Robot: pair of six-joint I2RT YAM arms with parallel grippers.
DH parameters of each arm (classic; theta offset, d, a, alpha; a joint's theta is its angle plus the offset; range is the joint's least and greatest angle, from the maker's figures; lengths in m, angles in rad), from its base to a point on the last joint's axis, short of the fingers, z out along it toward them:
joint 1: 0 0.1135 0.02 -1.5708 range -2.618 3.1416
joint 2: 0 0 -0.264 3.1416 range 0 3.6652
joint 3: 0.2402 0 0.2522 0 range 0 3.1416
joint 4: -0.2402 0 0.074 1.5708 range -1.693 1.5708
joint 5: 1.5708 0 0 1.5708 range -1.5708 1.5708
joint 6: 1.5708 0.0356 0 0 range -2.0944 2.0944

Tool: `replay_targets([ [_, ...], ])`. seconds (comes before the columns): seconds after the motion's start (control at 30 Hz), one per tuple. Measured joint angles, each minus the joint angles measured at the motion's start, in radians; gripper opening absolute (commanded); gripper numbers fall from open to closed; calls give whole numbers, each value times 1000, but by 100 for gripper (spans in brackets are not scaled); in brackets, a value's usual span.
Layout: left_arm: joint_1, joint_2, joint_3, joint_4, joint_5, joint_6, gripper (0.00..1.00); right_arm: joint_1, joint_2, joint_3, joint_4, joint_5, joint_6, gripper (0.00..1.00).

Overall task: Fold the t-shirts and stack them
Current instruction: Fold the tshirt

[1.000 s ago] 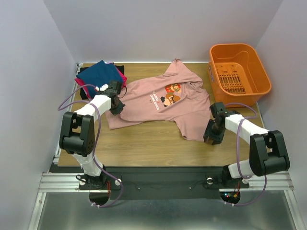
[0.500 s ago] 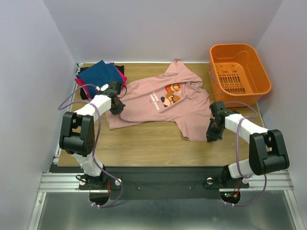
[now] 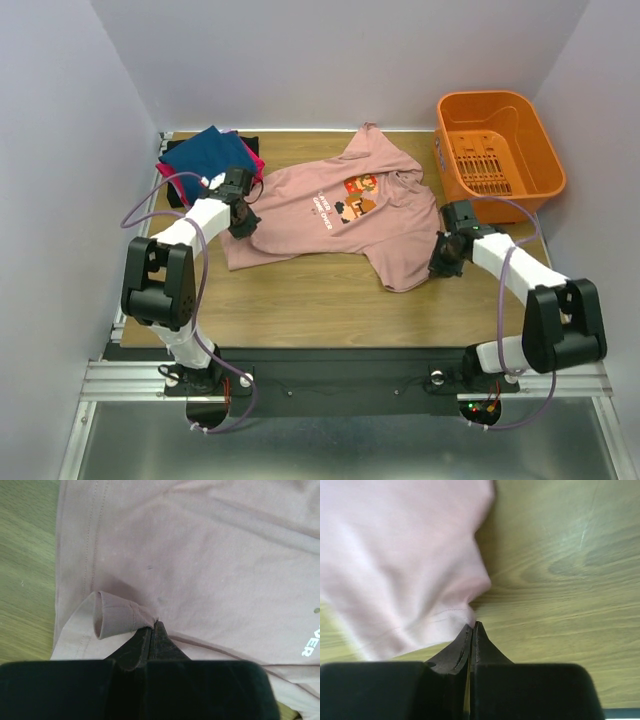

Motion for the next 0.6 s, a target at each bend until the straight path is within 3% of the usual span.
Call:
replay_targets([
  [0.23, 0, -142, -45, -3, 25, 24, 0, 0, -175, 124, -69, 21, 4, 0],
  [0.6, -34, -348, -214, -27, 75, 5, 0, 0, -284, 233, -255, 79, 13, 0],
])
